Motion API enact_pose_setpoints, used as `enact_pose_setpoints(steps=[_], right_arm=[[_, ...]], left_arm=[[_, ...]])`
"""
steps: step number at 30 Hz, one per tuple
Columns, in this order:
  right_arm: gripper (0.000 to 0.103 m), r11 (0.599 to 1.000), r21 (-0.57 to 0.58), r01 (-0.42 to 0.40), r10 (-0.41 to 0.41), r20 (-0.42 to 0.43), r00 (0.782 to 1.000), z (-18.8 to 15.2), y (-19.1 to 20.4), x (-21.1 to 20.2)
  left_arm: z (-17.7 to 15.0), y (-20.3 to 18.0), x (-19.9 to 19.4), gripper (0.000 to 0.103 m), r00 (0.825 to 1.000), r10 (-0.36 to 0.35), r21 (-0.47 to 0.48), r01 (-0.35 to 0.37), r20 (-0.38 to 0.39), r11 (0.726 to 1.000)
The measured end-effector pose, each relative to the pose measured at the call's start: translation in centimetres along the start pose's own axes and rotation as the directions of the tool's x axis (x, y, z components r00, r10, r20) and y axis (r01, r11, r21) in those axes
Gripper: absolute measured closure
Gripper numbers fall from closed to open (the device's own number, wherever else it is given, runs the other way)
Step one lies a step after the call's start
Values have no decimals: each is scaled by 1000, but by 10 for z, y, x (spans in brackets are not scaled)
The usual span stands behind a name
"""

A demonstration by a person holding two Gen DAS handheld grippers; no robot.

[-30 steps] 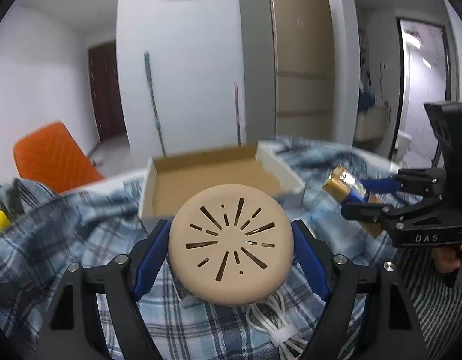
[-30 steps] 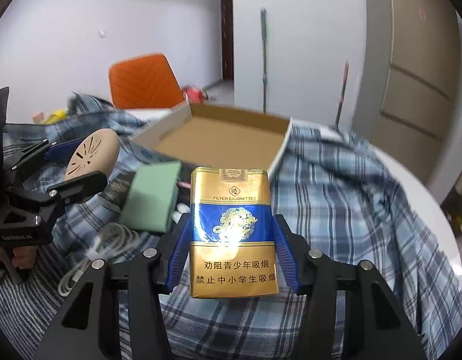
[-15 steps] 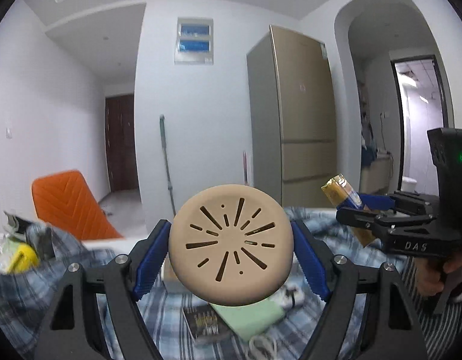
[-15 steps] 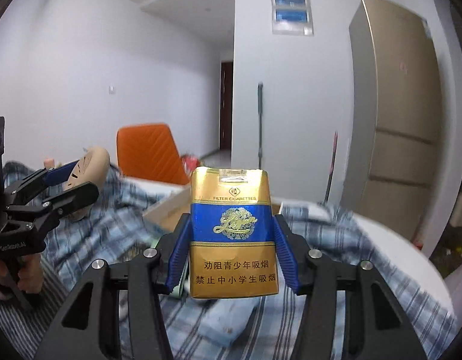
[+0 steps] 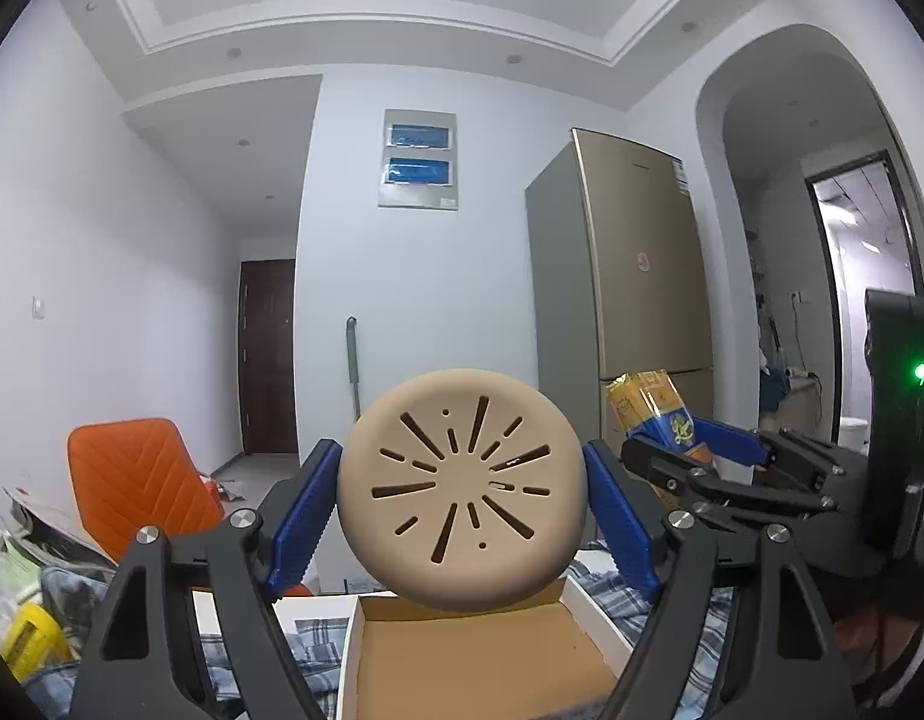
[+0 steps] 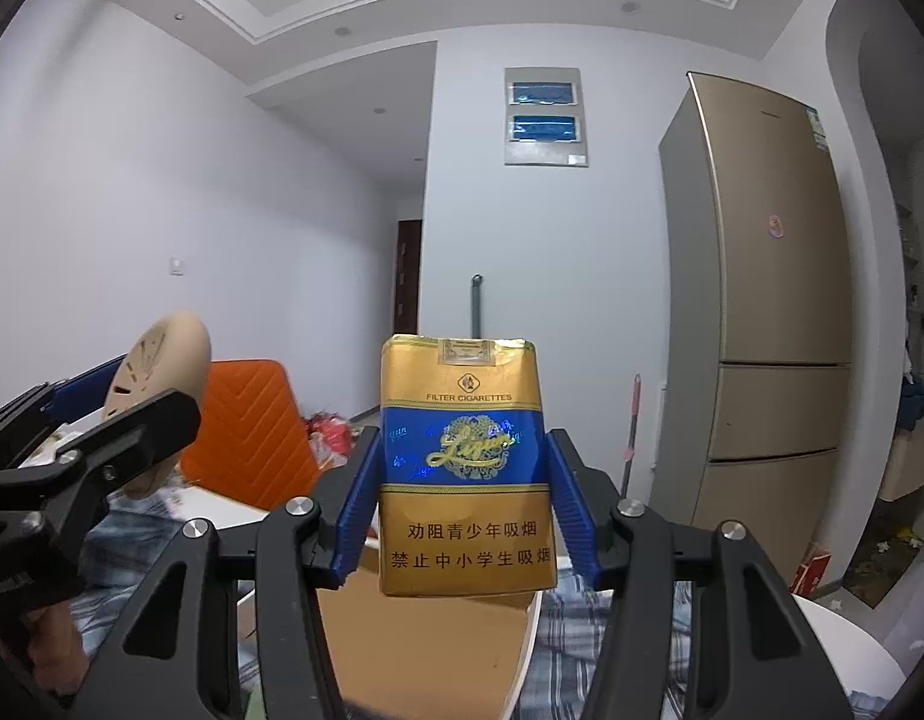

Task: Organize soft objects
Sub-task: 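Carry disc and pack over the white box and open both grippers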

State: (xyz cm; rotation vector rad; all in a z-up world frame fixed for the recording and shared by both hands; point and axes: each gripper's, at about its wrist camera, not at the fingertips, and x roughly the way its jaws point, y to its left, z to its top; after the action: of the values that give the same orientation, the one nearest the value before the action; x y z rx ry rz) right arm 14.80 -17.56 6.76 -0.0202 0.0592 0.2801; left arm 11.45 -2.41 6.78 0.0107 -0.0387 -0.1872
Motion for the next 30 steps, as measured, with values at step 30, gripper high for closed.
enact_pose_setpoints(steps=[30], right_arm=[[33,999,45,21,-13,-173,985,-62,-9,83]], left_arm=[[-74,31,54,15,990,30,-26,-34,-138,999]])
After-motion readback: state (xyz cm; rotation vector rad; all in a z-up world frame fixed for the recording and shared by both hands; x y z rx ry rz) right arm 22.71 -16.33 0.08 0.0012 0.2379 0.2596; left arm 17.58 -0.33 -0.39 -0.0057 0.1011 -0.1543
